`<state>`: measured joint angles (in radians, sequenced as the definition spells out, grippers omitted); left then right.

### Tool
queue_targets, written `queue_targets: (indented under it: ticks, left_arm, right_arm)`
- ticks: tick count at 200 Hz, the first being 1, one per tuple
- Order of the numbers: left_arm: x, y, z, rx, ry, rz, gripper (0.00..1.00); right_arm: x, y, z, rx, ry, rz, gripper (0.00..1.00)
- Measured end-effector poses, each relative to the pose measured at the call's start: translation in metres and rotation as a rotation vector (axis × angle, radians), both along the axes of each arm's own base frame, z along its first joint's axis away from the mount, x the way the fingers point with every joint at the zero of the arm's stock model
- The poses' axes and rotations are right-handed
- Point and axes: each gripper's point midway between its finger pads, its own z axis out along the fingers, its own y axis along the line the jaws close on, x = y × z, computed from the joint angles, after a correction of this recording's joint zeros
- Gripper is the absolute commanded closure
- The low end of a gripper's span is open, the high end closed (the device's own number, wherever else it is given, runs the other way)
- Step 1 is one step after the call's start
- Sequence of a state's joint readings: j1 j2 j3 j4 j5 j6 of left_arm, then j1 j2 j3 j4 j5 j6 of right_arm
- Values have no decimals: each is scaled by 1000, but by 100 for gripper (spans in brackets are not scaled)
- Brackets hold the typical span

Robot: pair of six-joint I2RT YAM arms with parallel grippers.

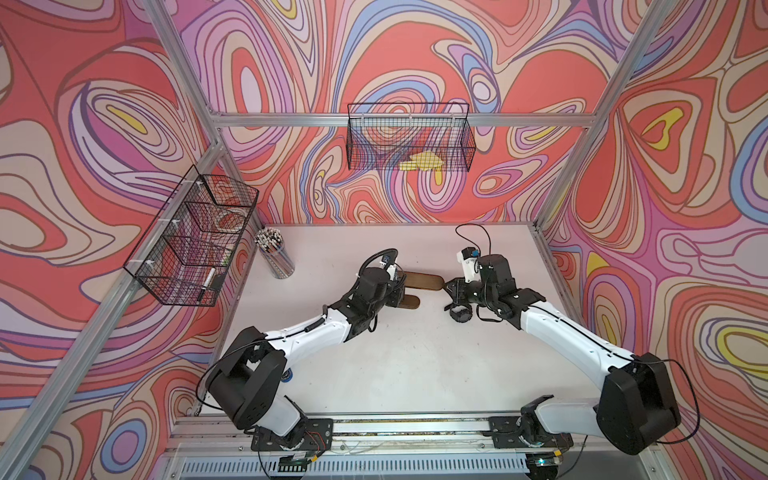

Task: Place watch on stand
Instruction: Place the watch on the stand.

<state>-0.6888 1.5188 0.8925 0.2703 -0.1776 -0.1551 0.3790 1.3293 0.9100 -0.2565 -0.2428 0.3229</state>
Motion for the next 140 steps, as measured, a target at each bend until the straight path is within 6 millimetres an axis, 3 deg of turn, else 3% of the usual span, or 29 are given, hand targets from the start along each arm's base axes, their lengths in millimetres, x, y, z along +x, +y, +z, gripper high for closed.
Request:
queue_targets:
  ticks: [78,140]
  left_arm:
    - [0,-2,5,18,-20,-11,34]
    - [-2,0,23,9,-60,-18,31]
  right_arm:
    - [-2,-2,2,0,-7,-4,80]
    - [-2,-2,3,0,-8,-4,80]
